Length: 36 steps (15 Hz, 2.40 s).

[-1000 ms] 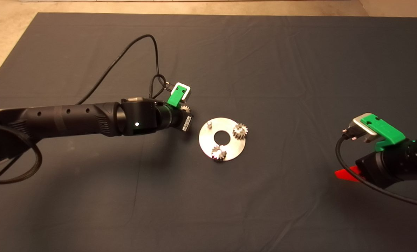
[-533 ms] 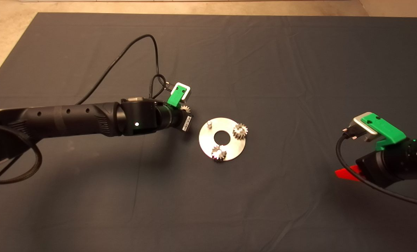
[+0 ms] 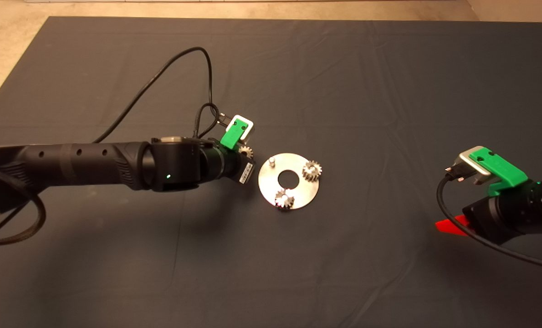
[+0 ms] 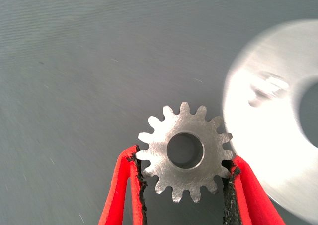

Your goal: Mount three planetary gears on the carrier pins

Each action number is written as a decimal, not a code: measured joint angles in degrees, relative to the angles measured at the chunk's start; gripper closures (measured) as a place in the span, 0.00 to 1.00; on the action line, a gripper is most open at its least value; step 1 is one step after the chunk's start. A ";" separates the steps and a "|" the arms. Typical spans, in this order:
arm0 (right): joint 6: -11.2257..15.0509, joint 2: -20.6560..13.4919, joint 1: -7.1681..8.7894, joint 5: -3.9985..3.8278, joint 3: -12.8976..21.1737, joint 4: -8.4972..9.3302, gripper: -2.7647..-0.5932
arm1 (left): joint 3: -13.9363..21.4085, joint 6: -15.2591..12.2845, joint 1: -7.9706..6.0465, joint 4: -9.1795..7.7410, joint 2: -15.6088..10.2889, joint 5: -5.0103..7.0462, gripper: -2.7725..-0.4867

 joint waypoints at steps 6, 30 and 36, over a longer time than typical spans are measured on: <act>0.00 0.00 0.00 0.02 0.00 0.07 0.40 | 5.51 -0.82 -1.71 -0.66 2.28 4.54 0.93; 0.00 0.00 0.00 0.05 0.00 0.13 0.40 | -1.05 -0.81 -1.55 -0.66 6.90 4.78 0.97; 0.00 0.00 0.00 0.05 0.00 0.16 0.40 | -3.28 -0.82 -1.54 -0.68 8.03 1.67 0.97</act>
